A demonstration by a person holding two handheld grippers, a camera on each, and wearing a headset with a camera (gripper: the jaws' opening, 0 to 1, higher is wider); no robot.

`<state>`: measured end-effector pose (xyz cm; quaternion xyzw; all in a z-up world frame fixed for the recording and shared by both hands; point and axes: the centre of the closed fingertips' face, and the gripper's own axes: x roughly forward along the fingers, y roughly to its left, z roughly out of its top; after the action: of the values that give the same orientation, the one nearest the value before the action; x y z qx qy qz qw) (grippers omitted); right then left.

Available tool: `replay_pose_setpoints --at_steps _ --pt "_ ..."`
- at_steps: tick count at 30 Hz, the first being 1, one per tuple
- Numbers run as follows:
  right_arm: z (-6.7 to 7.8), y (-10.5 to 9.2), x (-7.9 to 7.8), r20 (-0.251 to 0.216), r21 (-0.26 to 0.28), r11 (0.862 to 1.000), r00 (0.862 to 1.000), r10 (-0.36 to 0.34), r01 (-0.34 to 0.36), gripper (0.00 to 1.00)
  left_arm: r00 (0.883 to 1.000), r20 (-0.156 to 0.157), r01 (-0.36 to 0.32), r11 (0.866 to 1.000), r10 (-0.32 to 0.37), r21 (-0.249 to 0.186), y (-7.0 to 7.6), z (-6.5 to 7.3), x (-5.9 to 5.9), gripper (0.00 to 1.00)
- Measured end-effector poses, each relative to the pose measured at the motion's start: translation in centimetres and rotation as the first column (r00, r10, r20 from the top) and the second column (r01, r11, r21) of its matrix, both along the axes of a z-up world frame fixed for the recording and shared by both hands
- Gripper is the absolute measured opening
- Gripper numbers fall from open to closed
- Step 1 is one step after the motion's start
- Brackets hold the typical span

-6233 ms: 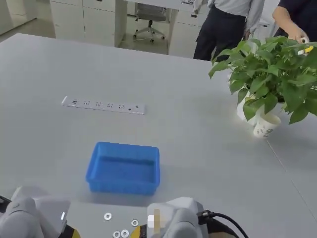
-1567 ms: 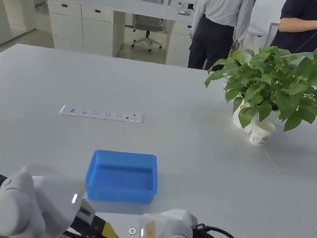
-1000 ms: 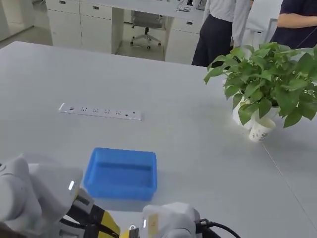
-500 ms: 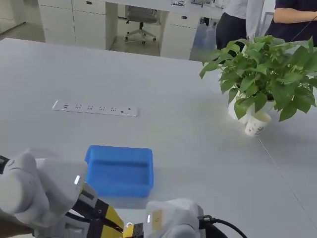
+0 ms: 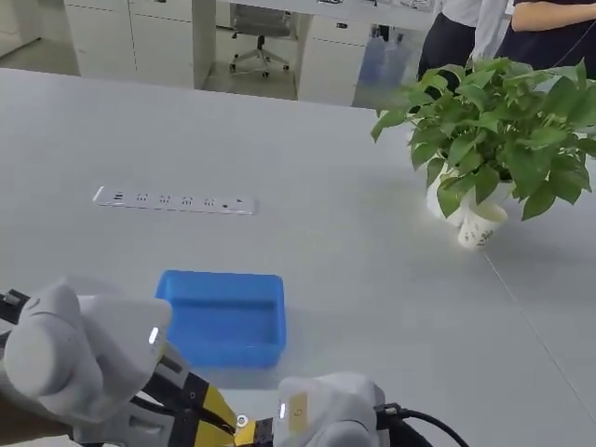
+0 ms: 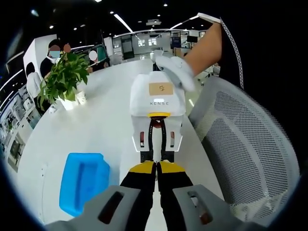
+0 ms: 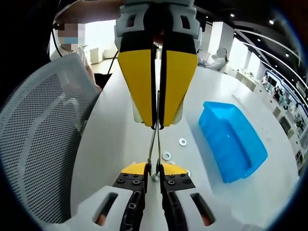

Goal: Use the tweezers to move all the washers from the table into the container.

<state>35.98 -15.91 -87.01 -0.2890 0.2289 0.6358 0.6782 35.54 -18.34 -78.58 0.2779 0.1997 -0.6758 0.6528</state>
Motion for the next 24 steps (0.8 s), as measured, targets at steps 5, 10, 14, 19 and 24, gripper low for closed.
replay_pose_setpoints --at_steps 5,10,14,19,24 --pt "-0.17 -0.16 0.01 0.000 -0.003 1.000 1.000 -0.001 0.001 0.11 1.000 -0.001 0.004 1.000 -0.004 0.004 -0.13 -0.18 -0.02 0.05" --pt "-0.19 -0.17 0.14 -0.004 0.001 1.000 1.000 -0.003 0.003 0.12 1.000 0.000 0.004 1.000 -0.004 0.003 -0.21 -0.18 0.15 0.05" --pt "-0.30 -0.18 0.23 -0.010 0.001 1.000 1.000 -0.006 0.006 0.12 1.000 -0.005 0.001 1.000 -0.001 -0.001 -0.33 -0.15 0.31 0.05" --pt "-0.45 -0.23 0.36 -0.009 -0.007 1.000 1.000 -0.007 0.007 0.12 1.000 -0.002 -0.004 1.000 0.004 0.001 -0.50 -0.14 0.73 0.05" --pt "-0.61 -0.27 0.36 -0.013 -0.008 1.000 1.000 -0.009 0.009 0.12 1.000 -0.010 0.003 1.000 -0.003 0.001 -0.65 -0.15 0.63 0.05"
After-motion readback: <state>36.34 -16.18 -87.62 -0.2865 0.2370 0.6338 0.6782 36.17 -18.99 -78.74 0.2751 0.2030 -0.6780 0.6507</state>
